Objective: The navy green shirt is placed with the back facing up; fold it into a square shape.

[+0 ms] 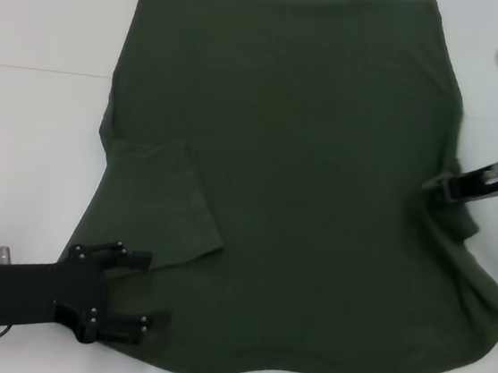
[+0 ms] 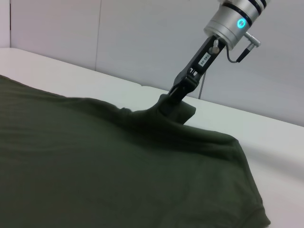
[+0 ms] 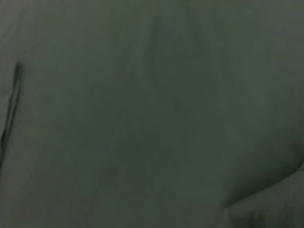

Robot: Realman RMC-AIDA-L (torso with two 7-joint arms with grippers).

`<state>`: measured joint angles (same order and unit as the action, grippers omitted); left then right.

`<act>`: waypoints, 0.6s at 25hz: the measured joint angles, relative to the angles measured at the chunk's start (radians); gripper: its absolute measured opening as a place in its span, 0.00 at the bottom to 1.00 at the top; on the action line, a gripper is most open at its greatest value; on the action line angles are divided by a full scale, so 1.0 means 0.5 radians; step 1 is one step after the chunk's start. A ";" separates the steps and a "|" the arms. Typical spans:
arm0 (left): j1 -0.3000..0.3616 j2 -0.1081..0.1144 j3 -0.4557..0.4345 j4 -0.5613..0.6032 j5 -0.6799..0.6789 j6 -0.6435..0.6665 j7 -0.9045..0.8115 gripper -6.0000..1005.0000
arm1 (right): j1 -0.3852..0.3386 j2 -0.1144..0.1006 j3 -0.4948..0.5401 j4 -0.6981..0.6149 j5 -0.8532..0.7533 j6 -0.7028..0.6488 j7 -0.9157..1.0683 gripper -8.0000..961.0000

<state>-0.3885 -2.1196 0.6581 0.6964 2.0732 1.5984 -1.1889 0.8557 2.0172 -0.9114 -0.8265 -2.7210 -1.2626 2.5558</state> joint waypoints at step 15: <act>0.010 -0.007 0.000 0.000 -0.003 0.013 0.000 0.90 | 0.025 0.044 -0.194 0.010 -0.001 -0.006 0.055 0.04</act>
<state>-0.3835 -2.1229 0.6581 0.6964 2.0719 1.6047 -1.1888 0.8682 2.0394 -1.0086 -0.8218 -2.7214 -1.2658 2.5833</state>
